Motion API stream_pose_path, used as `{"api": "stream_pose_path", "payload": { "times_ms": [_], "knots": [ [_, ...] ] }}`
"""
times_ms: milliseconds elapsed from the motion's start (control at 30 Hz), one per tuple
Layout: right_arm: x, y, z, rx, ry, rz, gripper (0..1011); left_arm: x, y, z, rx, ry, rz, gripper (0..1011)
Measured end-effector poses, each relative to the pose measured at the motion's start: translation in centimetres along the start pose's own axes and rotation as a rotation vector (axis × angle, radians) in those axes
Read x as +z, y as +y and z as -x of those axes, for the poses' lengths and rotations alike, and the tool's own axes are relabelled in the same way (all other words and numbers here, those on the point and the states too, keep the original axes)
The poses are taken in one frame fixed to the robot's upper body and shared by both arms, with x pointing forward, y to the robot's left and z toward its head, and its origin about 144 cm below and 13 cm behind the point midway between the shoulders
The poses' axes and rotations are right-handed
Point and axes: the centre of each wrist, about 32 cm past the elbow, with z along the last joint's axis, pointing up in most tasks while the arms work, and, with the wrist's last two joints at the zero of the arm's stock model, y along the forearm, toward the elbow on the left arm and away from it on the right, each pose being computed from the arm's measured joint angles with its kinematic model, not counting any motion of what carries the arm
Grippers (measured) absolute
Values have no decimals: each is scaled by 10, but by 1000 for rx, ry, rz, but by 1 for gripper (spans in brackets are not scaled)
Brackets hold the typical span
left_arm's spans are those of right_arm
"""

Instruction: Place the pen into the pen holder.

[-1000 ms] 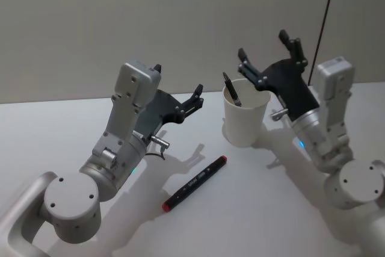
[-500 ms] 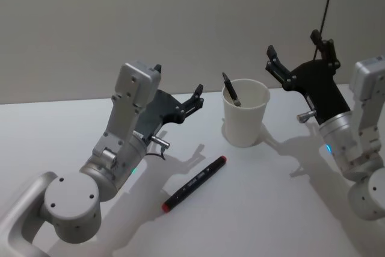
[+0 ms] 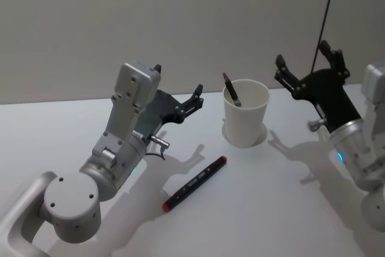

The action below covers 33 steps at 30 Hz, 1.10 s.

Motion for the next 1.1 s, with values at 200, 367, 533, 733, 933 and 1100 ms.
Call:
{"api": "stream_pose_path", "payload": {
  "times_ms": [200, 367, 533, 733, 933, 1100],
  "knots": [
    [8, -14, -4, -6, 20, 59, 1001, 0, 0, 0, 0, 0, 0, 1001],
    [16, -25, -7, -7, 35, 104, 1001, 0, 0, 0, 0, 0, 0, 1001],
    [25, -37, -8, -5, 53, 159, 1001, 0, 0, 0, 0, 0, 0, 1001],
    [35, -50, -9, 2, 73, 219, 1001, 0, 0, 0, 0, 0, 0, 1001],
    [44, -60, -9, 12, 89, 264, 1001, 0, 0, 0, 0, 0, 0, 1001],
    [46, -63, -9, 15, 93, 279, 1001, 0, 0, 0, 0, 0, 0, 1001]
  ]
}}
